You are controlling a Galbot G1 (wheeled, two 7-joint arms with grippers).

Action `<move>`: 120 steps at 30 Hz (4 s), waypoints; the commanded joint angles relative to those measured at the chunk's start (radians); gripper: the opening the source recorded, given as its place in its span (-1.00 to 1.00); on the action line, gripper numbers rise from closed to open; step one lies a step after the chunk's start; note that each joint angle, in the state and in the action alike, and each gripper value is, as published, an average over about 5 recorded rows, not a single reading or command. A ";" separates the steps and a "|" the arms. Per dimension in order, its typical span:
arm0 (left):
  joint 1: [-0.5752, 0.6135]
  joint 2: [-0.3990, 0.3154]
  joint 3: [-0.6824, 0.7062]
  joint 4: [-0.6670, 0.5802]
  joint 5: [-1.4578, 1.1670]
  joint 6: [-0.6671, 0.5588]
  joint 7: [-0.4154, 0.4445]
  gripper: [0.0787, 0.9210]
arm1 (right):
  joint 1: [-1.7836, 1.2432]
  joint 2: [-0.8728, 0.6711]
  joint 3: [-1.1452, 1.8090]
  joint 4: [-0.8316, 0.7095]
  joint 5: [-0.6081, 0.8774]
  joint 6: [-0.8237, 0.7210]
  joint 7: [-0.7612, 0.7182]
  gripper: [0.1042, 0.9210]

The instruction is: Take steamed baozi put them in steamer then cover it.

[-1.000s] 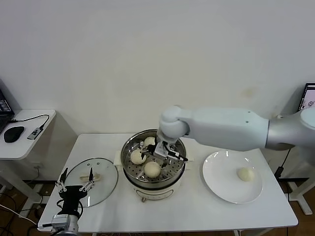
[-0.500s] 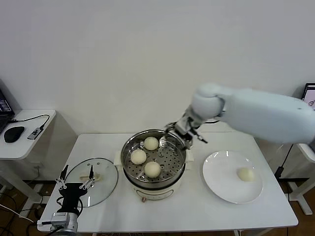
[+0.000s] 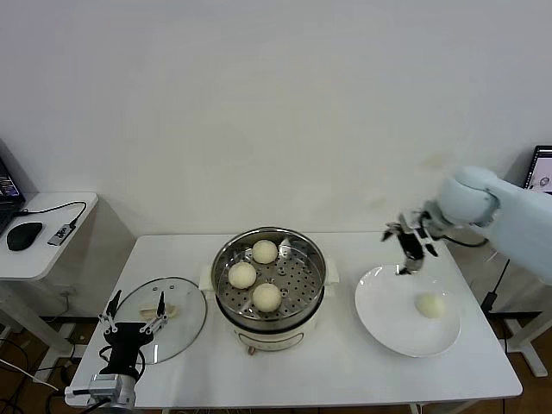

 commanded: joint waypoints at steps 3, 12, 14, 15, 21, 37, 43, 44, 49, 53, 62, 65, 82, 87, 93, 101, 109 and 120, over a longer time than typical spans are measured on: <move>0.002 -0.004 0.002 -0.004 0.004 0.001 0.000 0.77 | -0.466 -0.100 0.349 -0.123 -0.185 0.001 -0.007 0.76; 0.012 -0.013 0.004 -0.019 0.016 0.004 0.000 0.77 | -0.526 -0.024 0.395 -0.201 -0.213 -0.002 0.027 0.76; 0.016 -0.015 0.003 -0.021 0.019 0.004 -0.001 0.77 | -0.525 -0.008 0.395 -0.219 -0.222 -0.002 0.029 0.76; 0.018 -0.016 0.003 -0.022 0.021 0.004 -0.002 0.77 | -0.525 0.000 0.395 -0.229 -0.227 -0.003 0.030 0.76; 0.023 -0.022 0.003 -0.025 0.026 0.004 -0.003 0.77 | -0.521 0.051 0.401 -0.290 -0.248 0.001 0.044 0.76; 0.020 -0.028 0.003 -0.025 0.053 0.004 -0.007 0.77 | -0.515 0.169 0.418 -0.389 -0.274 0.004 0.083 0.75; 0.019 -0.030 0.004 -0.025 0.056 0.005 -0.008 0.77 | -0.518 0.159 0.413 -0.379 -0.282 -0.008 0.068 0.68; 0.019 -0.028 0.004 -0.024 0.055 0.005 -0.008 0.77 | -0.518 0.157 0.413 -0.378 -0.282 -0.009 0.067 0.64; 0.018 -0.027 0.003 -0.019 0.051 0.005 -0.009 0.77 | -0.515 0.158 0.415 -0.380 -0.282 -0.012 0.065 0.48; 0.016 -0.028 0.005 -0.021 0.054 0.005 -0.008 0.77 | -0.509 0.159 0.417 -0.372 -0.278 -0.015 0.065 0.29; 0.007 -0.017 0.009 -0.021 0.056 0.014 -0.006 0.77 | -0.284 0.065 0.218 -0.229 -0.153 -0.071 0.035 0.11; 0.002 -0.018 0.013 -0.017 0.055 0.021 -0.006 0.77 | -0.144 0.045 0.133 -0.174 -0.069 -0.105 0.035 0.10; 0.004 -0.029 0.034 -0.008 0.017 0.046 0.001 0.77 | 0.496 0.345 -0.353 0.108 0.587 -0.411 0.246 0.13; 0.009 -0.032 0.030 -0.012 0.025 0.040 0.000 0.77 | 0.448 0.447 -0.354 0.101 0.681 -0.463 0.311 0.14; 0.016 -0.038 0.023 -0.017 0.034 0.029 -0.003 0.77 | 0.356 0.559 -0.352 0.024 0.666 -0.465 0.369 0.14; 0.013 -0.038 0.016 -0.020 0.034 0.026 -0.005 0.77 | 0.291 0.608 -0.373 -0.023 0.631 -0.467 0.394 0.14; 0.005 -0.035 0.015 -0.014 0.027 0.024 -0.006 0.77 | 0.227 0.615 -0.368 -0.071 0.587 -0.466 0.401 0.14; 0.003 -0.031 0.012 -0.018 0.023 0.024 -0.007 0.77 | 0.164 0.618 -0.343 -0.106 0.565 -0.464 0.416 0.14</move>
